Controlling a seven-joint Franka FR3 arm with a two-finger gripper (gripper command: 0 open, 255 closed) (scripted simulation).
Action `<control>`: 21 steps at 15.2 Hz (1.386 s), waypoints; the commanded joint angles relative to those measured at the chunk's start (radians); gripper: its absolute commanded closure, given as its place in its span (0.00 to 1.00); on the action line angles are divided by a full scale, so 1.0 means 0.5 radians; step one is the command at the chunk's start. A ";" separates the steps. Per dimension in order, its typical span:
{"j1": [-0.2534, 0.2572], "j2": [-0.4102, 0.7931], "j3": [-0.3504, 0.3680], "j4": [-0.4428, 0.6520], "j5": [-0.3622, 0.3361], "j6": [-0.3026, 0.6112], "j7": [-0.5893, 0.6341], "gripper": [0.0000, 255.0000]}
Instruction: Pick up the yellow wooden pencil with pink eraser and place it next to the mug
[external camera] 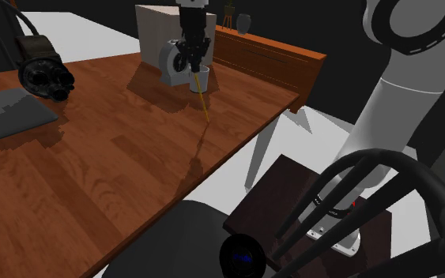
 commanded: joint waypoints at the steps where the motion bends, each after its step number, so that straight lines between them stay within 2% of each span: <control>1: -0.053 -0.021 -0.044 -0.020 -0.001 0.001 -0.100 1.00; 6: -0.173 -0.040 -0.160 -0.041 -0.013 0.011 -0.335 1.00; 12: -0.230 0.005 -0.380 0.017 -0.032 0.009 -0.612 1.00; 21: -0.135 -0.016 -0.496 -0.225 -0.024 0.232 -0.623 1.00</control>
